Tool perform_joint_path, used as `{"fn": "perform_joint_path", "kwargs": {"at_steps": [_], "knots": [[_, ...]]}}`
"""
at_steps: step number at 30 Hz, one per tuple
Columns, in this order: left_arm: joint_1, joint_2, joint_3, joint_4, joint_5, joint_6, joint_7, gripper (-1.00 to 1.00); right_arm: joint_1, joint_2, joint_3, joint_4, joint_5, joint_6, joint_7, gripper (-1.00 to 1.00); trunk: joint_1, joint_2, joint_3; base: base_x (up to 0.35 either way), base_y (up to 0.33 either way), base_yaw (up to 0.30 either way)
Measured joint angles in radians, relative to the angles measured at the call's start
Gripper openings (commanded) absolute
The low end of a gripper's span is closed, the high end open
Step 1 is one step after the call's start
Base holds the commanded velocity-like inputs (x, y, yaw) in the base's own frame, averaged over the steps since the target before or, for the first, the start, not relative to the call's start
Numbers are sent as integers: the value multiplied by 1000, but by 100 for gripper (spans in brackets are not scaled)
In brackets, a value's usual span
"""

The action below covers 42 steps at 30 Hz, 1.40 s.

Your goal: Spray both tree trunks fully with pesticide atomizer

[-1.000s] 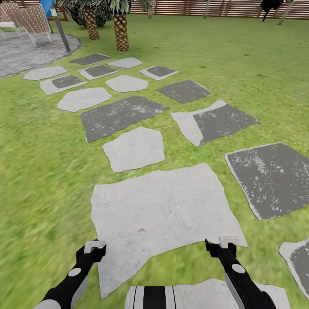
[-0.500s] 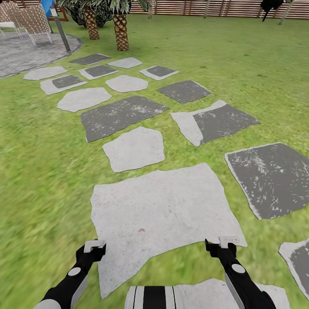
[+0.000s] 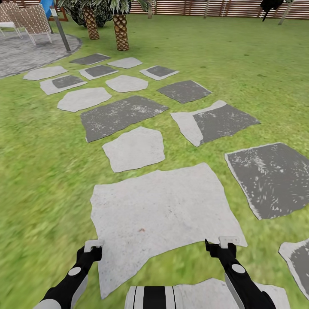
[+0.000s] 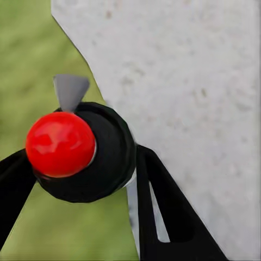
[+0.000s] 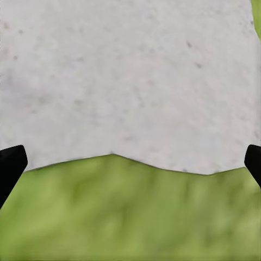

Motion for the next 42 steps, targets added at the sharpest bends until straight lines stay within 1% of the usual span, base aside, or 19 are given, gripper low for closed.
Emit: {"fn": "perform_joint_path", "kwargs": {"at_steps": [16, 30, 35, 39, 42], "knots": [[0, -1, 0, 0, 0, 0, -3, -100, 0, 0, 0, 0, 0, 0, 0, 100, 0, 0, 0, 0, 0, 0], [0, -1, 0, 1, 0, 0, -3, -100, 0, 1, 3, -3, 0, -1, 0, 100, -6, 3, 54, 0, 0, 0], [0, 2, 0, 4, 0, 1, -2, -100, 0, 10, 6, -1, 0, -9, -3, 100, -9, 4, 73, 0, 0, 0], [4, 3, 1, 10, -1, 1, 2, -100, 2, 9, 4, 4, 2, -53, -6, 100, -10, 5, 91, 0, 0, -124], [28, 4, 2, 8, 0, 0, 2, -100, 3, 8, 3, 27, 3, -94, -6, 100, -12, 6, 106, 0, 0, -169]]}}
